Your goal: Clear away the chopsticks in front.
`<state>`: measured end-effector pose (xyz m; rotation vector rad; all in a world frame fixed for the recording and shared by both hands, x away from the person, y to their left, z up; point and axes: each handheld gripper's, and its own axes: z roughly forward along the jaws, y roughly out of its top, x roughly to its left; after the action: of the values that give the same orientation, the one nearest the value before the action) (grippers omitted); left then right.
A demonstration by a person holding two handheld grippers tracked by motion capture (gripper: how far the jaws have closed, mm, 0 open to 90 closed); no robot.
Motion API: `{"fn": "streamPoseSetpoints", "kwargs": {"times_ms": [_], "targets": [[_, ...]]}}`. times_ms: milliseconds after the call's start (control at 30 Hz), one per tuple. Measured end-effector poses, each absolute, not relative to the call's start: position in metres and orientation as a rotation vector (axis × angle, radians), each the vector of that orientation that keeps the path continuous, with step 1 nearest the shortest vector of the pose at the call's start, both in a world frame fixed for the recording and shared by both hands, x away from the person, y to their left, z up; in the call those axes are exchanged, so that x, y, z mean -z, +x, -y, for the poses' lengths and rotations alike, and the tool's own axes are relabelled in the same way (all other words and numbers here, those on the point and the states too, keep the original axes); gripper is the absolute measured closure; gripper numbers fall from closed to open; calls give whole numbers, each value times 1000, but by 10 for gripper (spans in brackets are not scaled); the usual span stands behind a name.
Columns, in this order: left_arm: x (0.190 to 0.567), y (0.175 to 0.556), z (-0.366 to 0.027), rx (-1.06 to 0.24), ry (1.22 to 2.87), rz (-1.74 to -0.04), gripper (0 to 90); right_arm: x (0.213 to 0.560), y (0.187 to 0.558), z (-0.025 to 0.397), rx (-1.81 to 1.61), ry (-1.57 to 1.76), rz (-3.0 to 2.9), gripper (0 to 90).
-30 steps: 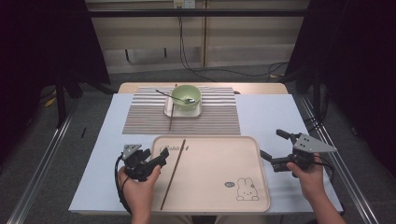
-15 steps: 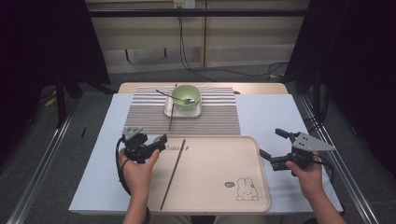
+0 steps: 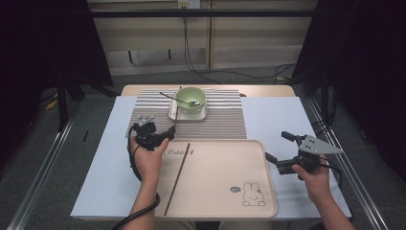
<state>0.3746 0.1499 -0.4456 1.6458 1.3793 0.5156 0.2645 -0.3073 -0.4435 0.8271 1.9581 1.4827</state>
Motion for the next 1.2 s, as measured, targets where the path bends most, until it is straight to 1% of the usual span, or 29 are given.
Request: {"fn": "streamPoseSetpoints", "kwargs": {"times_ms": [100, 333, 400, 533, 600, 800, 833, 1067, 1200], "targets": [[446, 382, -147, -515, 1657, -1377, 234, 443, 264, 307, -1486, 824, -1961, 14], [450, 398, -144, -524, 1669, -1386, 277, 444, 265, 306, -1489, 833, -1950, 14], [451, 402, -143, -517, 1667, -1384, 315, 443, 265, 307, -1494, 832, -1957, 14], [453, 410, -139, -522, 1683, -1372, 364, 443, 265, 306, -1497, 838, -1957, 14], [455, 414, -136, -526, 1709, -1374, 412, 444, 265, 305, -1493, 838, -1932, 14], [461, 427, -131, -543, 1712, -1366, 483, 443, 265, 307, -1499, 833, -1950, 14], [461, 429, -131, -541, 1715, -1357, 511, 443, 264, 306, -1496, 834, -1948, 14], [465, 442, -122, -572, 1707, -1352, 564, 442, 265, 304, -1485, 815, -1970, 14], [467, 450, -115, -570, 1738, -1359, 600, 442, 265, 305, -1484, 813, -1968, 14]]}}
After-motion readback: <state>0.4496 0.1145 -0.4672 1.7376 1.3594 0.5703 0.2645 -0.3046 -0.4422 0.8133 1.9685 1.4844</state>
